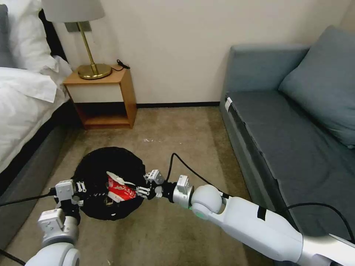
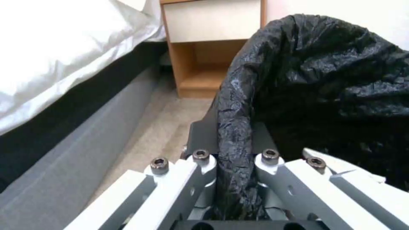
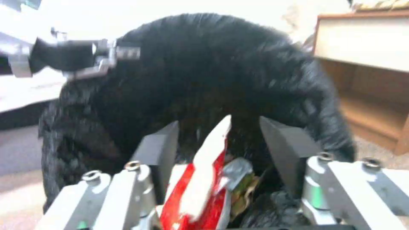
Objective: Pick up the trash bin, then pick up the garbage on the floor and place it into the trash bin.
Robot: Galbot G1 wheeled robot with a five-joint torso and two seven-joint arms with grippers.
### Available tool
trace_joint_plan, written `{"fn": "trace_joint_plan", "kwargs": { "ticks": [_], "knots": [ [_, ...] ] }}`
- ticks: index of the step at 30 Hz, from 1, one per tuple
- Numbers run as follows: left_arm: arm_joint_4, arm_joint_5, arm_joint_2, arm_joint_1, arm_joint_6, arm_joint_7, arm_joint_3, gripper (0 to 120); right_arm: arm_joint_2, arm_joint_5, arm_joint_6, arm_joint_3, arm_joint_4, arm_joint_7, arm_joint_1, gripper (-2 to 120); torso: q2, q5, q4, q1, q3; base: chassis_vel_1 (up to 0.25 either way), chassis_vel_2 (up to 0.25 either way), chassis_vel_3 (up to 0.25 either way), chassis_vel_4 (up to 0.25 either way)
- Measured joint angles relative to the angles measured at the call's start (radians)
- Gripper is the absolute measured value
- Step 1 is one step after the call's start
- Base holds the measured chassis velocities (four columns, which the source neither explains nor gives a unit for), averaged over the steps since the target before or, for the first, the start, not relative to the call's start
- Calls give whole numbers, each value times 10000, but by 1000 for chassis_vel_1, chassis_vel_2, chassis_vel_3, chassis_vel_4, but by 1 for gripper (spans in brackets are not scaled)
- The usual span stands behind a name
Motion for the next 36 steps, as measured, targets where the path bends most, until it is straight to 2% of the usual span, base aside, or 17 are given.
{"fn": "trace_joint_plan", "kwargs": {
  "ticks": [2, 5, 6, 7, 8, 9, 10, 12, 13, 16, 17, 18, 19, 22, 25, 30, 36],
  "knots": [
    [0, -57, 10, 0, 1, -1, -31, 7, -15, 10, 141, 161, 76, 87, -89, 61, 0, -1, 0, 0, 0, 0, 0, 0, 0],
    [30, -370, 80, -29, 5, -141, -162, 7, -87, -7, 712, 752, 339, 775, -481, 76, 0, 1, -1, 0, 0, 0, 0, 0, 0],
    [30, -370, 80, -29, 5, -141, -162, 7, -87, -7, 712, 752, 339, 775, -481, 76, 0, 1, -1, 0, 0, 0, 0, 0, 0],
    [97, -723, 133, -71, 46, -351, -224, 7, -126, -97, 900, 1056, 468, 1228, -665, 82, 0, 2, -1, 0, -1, 0, 0, 0, 0],
    [151, -1418, 184, -143, 175, -668, -297, 7, -198, -322, 1104, 1382, 570, 1709, -845, 86, 0, 1, 0, 0, 0, 0, 0, 0, 0],
    [169, -2497, 212, -255, 371, -1170, -380, 7, -291, -617, 1352, 1791, 653, 2002, -1047, 91, 0, 1, 0, 0, 0, 0, 0, 0, 0],
    [169, -2497, 212, -255, 371, -1170, -380, 7, -291, -617, 1352, 1791, 653, 2002, -1047, 91, 0, 1, 0, 0, 0, 0, 0, 0, 0],
    [259, -4554, 194, -527, 562, -2207, -543, 7, -462, -1185, 1693, 2906, 972, 2128, -1720, 99, 0, -1, -3, 0, 0, 0, 0, 0, 0],
    [259, -4554, 194, -527, 562, -2207, -543, 7, -462, -1185, 1693, 2906, 972, 2128, -1720, 99, 0, -1, -3, 0, 0, 0, 0, 0, 0],
    [405, -7140, 96, -750, 725, -3040, -767, 7, -532, -1583, 1820, 4215, 1485, 2043, -2877, 100, 0, 0, 1, 0, -1, 0, 0, 0, 0],
    [405, -7140, 96, -750, 725, -3040, -767, 7, -532, -1583, 1820, 4215, 1485, 2043, -2877, 100, 0, 0, 1, 0, -1, 0, 0, 0, 0],
    [543, -7933, 44, -830, 800, -3265, -855, 7, -521, -1710, 1827, 4770, 1695, 1981, -3427, 100, 0, 1, -2, 0, -1, 0, 0, 0, 0],
    [688, -8293, 18, -873, 819, -3373, -919, 7, -487, -1809, 1852, 5156, 1826, 1929, -3779, 100, 1, 2, -4, 0, -1, 0, 0, 0, 0],
    [1050, -8705, -7, -940, 823, -3532, -1066, 7, -353, -2071, 1943, 5857, 2064, 1804, -4453, 100, 0, 0, -3, 0, -1, 0, 0, 0, 0],
    [1679, -8985, 8, -1034, 764, -3712, -1416, 7, 13, -2705, 2242, 6792, 2364, 1631, -5645, 100, 0, -1, 1, 0, -1, 0, 0, 0, 0],
    [2285, -9100, 208, -1121, 579, -3743, -1799, 7, 484, -3418, 2793, 7445, 2461, 1603, -6790, 100, 0, 0, -1, 0, -1, 0, 0, 0, 0],
    [2755, -9287, 375, -1220, 573, -3883, -1935, 7, 900, -3746, 2938, 7848, 2743, 1762, -7558, 100, 0, -1, -1, 0, -1, 0, 0, 0, 0]
  ]
}}
